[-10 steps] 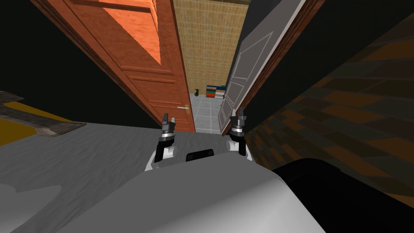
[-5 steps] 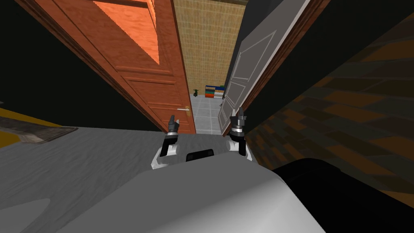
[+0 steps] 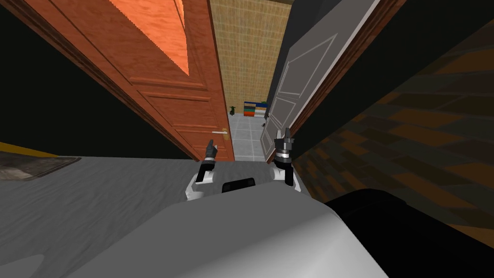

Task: Push the door open

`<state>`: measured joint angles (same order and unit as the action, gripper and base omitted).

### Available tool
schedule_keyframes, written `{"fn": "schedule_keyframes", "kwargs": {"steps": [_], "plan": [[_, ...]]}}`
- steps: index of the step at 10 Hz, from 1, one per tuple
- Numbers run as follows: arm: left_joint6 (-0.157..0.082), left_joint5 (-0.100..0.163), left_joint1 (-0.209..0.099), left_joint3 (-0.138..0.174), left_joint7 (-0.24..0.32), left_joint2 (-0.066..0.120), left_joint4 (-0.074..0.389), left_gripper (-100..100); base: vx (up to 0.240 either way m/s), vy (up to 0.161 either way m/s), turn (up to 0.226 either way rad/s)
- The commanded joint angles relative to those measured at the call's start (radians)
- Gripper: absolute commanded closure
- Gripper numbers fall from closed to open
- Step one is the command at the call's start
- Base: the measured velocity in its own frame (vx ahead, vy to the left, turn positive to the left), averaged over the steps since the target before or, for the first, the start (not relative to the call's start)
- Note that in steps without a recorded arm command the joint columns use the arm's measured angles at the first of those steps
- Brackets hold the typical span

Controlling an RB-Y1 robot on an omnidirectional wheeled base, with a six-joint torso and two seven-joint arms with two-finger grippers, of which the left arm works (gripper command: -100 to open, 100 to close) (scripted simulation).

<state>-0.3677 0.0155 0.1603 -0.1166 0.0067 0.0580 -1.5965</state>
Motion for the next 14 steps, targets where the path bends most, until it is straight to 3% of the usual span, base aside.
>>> {"fn": "schedule_keyframes", "kwargs": {"steps": [1, 11, 12, 14], "plan": [[0.023, -0.002, -0.015, -0.006, 0.001, -0.004, 0.034, -100, 0.072, 0.078, -0.047], [0.107, -0.005, -0.115, -0.022, 0.019, -0.016, 0.236, -100, 0.094, 0.083, -0.043], [0.103, -0.005, -0.111, -0.02, 0.017, -0.016, 0.223, -100, 0.063, 0.039, -0.01], [0.1, -0.004, -0.122, -0.013, 0.017, -0.004, 0.241, -100, 0.162, -0.012, -0.023]]}}
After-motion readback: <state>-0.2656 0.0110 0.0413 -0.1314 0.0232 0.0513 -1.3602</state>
